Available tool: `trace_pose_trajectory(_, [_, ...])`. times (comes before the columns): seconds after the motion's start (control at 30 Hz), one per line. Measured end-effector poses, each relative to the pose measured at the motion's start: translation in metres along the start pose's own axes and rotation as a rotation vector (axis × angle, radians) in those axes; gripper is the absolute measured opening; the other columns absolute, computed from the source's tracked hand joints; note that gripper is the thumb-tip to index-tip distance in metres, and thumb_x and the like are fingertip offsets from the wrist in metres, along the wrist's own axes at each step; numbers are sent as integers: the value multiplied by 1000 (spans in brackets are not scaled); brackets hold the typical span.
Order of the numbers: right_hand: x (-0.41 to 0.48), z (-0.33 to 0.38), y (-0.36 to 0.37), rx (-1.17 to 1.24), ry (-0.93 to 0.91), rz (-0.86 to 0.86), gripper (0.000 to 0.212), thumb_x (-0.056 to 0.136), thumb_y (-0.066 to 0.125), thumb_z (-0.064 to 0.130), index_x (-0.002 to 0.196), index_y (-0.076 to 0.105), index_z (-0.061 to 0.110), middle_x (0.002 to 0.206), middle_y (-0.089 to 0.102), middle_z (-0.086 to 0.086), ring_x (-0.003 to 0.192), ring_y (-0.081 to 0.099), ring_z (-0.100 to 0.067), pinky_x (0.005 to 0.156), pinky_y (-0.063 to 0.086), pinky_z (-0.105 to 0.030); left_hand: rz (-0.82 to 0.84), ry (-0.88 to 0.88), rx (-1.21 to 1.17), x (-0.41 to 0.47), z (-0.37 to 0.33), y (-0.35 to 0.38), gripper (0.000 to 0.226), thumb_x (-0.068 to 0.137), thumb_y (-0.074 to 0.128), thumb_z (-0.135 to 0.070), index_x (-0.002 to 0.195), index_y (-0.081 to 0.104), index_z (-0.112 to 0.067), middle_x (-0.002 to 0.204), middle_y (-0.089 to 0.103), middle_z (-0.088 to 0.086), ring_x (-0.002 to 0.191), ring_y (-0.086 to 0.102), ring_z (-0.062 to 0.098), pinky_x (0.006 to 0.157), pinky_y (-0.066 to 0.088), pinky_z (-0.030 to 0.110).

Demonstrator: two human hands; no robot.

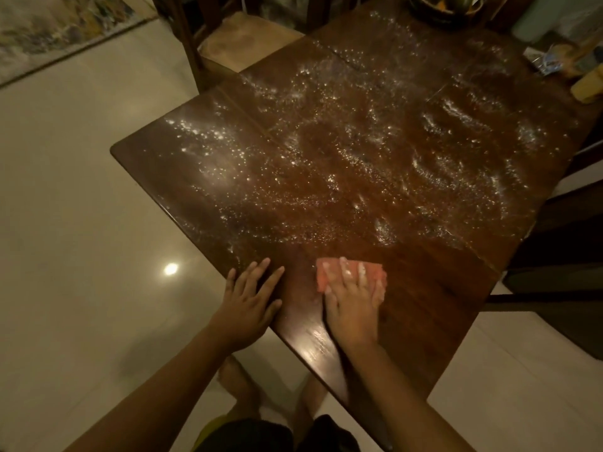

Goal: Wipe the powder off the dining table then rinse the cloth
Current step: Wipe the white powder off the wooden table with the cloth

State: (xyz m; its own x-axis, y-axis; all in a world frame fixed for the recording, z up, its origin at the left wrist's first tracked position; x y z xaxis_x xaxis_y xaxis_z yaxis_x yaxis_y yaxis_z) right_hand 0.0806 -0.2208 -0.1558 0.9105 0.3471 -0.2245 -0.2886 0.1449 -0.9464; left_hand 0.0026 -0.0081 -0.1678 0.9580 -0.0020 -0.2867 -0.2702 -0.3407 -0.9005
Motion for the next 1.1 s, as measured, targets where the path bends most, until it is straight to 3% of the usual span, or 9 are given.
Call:
trace_pose_trajectory(0.17, [-25,19,4,-144,-595,164,58,101,36,40,154,16,49,163,21,15,153,15,-20,119,5,-55,-48,103,-74,-4,12,-5,61,97,32,-52,152,29,-24,159,25,1,145,23,22,118,13,48])
trace_pose_trajectory(0.23, [-13,-7,-9,-141,-493,162,60,99,36,37,152,15,55,163,13,20,153,8,-16,121,0,-52,-85,153,-141,-8,18,-13,56,99,31,-48,147,37,-19,154,33,3,141,31,22,118,22,48])
trace_pose_trajectory(0.33, [26,-15,-20,9,-32,66,56,101,31,35,153,16,52,164,11,16,155,6,-21,123,-3,-56,-103,220,-212,-10,29,-20,47,98,41,-36,141,42,-17,149,37,3,137,32,19,114,32,50])
trace_pose_trajectory(0.4, [42,18,-16,32,128,10,57,98,20,42,155,17,47,166,14,10,154,5,-26,121,-4,-59,-135,205,-245,-13,40,-27,46,95,50,-27,140,45,-18,146,37,3,135,35,20,112,35,49])
trace_pose_trajectory(0.5, [37,89,7,21,-39,75,58,97,10,47,155,18,46,166,12,10,154,4,-27,120,-3,-62,-285,61,-257,-6,66,-50,45,89,48,-30,133,52,-17,136,44,6,121,44,24,102,43,41])
trace_pose_trajectory(0.7, [-12,103,32,-166,-722,205,45,100,35,39,144,39,51,161,28,17,150,26,-22,119,6,-54,-323,-69,-168,23,129,-75,53,89,46,-41,131,53,-11,131,51,10,117,47,27,100,42,41])
trace_pose_trajectory(0.8, [13,97,25,-105,-676,226,47,105,24,45,151,23,54,162,21,20,152,18,-16,121,3,-52,-311,-14,-147,25,142,-77,48,92,55,-35,134,51,-13,134,52,7,121,49,25,104,41,42])
trace_pose_trajectory(0.93, [64,177,24,-25,-450,155,49,104,22,43,153,22,48,163,23,15,154,12,-19,121,-3,-54,-329,4,-257,9,143,-71,50,89,55,-12,138,48,-16,139,50,5,127,47,24,107,37,48])
trace_pose_trajectory(1.1, [95,224,27,-91,-420,137,53,103,22,42,156,20,41,166,17,11,154,8,-20,121,3,-57,-460,-127,-454,-12,149,-75,56,87,51,-15,143,42,-16,145,43,2,134,37,15,112,27,27])
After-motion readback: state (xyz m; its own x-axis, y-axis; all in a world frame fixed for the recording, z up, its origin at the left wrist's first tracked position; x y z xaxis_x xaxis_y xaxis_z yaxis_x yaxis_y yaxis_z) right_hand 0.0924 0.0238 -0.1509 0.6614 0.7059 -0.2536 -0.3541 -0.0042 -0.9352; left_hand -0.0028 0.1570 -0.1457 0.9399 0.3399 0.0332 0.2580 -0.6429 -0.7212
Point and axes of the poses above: each hand's wrist, its own x-axis towards the middle knuckle, its own y-axis out of the palm, z = x × y, the point moved 3 cm from there along x, towards the middle knuckle
